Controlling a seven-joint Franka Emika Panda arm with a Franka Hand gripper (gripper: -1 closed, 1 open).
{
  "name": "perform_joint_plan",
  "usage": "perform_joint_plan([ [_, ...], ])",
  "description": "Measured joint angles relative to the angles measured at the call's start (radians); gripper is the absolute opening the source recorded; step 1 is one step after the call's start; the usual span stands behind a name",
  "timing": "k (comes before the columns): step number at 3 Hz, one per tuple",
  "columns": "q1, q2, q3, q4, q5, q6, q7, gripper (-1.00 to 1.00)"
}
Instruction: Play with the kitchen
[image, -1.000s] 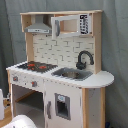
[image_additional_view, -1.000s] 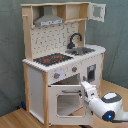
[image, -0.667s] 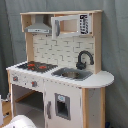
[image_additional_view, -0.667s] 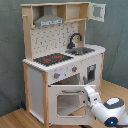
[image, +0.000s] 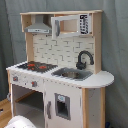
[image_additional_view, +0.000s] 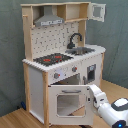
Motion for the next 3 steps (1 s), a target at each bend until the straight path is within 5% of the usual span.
perform_joint_plan([
  [3, 0.044, 0.01, -0.106, -0.005, -0.004, -0.001, -0.306, 1.0],
])
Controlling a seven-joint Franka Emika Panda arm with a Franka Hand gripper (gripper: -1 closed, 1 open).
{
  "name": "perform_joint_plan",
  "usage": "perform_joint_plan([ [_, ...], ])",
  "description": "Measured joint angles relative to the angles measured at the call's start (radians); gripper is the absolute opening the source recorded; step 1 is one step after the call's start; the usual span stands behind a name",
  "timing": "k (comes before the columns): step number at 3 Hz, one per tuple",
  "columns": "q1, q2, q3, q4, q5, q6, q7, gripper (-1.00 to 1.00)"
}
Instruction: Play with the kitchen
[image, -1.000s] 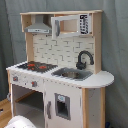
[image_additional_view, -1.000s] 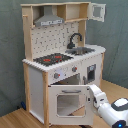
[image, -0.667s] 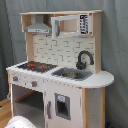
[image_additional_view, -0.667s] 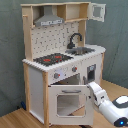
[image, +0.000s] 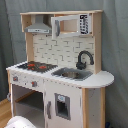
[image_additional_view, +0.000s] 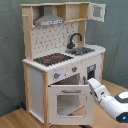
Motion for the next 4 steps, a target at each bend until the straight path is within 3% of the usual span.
perform_joint_plan([
  [2, 0.038, 0.023, -0.037, -0.026, 0.002, -0.008, -0.198, 1.0],
  [4, 0.13, 0.052, -0.074, -0.135, 0.014, -0.014, -0.41, 1.0],
])
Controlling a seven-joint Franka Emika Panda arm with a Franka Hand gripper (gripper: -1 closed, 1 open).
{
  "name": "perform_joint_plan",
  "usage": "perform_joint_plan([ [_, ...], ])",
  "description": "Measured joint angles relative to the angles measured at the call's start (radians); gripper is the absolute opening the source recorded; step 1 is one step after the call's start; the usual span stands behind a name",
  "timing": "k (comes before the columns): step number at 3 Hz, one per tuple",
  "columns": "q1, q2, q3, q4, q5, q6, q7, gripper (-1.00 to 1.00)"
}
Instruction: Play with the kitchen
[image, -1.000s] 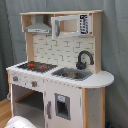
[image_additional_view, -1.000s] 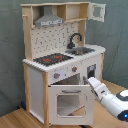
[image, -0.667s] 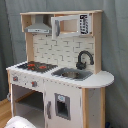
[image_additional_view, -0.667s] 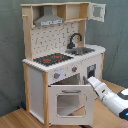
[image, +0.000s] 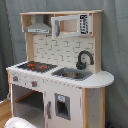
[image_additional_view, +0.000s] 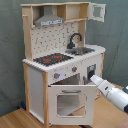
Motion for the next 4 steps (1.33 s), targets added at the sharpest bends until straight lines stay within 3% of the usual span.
perform_joint_plan([
  [2, 0.082, 0.005, -0.081, -0.097, 0.005, -0.008, -0.157, 1.0],
  [4, 0.165, 0.006, -0.182, -0.171, 0.019, -0.053, -0.326, 1.0],
])
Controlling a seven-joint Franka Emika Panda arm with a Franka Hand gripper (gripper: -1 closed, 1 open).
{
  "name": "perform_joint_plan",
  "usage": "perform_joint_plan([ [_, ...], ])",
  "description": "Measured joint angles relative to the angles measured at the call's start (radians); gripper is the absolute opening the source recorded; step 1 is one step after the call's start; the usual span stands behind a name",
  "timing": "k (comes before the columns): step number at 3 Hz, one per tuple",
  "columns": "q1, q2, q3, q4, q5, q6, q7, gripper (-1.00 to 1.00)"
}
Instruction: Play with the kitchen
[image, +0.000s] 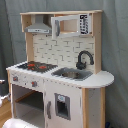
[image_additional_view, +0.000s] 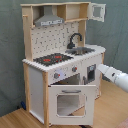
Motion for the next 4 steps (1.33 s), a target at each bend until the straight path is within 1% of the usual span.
perform_joint_plan([
  [1, 0.026, 0.001, -0.027, -0.013, 0.032, -0.036, -0.079, 1.0],
  [2, 0.029, 0.007, -0.033, -0.013, 0.095, -0.068, -0.161, 1.0],
  [3, 0.014, 0.013, -0.049, -0.017, 0.164, -0.097, -0.244, 1.0],
  [4, 0.0, 0.013, -0.093, -0.031, 0.205, -0.113, -0.323, 1.0],
])
